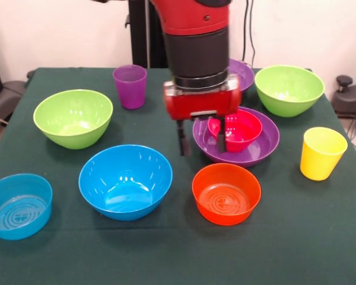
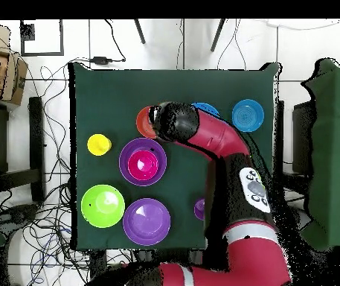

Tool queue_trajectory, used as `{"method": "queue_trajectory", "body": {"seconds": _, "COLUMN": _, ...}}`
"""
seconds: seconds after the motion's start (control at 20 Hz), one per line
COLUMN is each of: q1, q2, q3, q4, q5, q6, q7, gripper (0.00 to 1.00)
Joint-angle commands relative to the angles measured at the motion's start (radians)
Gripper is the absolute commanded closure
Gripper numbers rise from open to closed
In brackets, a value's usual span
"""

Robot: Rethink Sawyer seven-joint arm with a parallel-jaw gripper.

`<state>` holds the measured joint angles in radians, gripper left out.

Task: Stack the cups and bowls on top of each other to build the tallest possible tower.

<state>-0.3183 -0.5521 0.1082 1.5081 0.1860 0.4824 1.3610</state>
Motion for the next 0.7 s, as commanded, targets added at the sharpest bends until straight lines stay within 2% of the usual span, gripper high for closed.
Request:
{"method": "queue_trajectory", "body": {"seconds": 0.05, "q1": -0.055, "q2": 0.057, "q3": 0.002, "q4": -0.158, "q5": -0.124, "q6": 0.199, "q7": -0.059, "gripper": 0.00}}
{"method": "queue_trajectory", "body": {"seconds": 0.35, "q1": -0.117, "q2": 0.068, "q3": 0.041, "q4": -0.165, "q5": -0.170, "q6": 0.216, "q7": -0.096, "gripper": 0.00}}
{"method": "queue_trajectory", "body": {"seconds": 0.7, "q1": -0.164, "q2": 0.092, "q3": 0.072, "q4": -0.149, "q5": -0.214, "q6": 0.180, "q7": -0.103, "gripper": 0.00}}
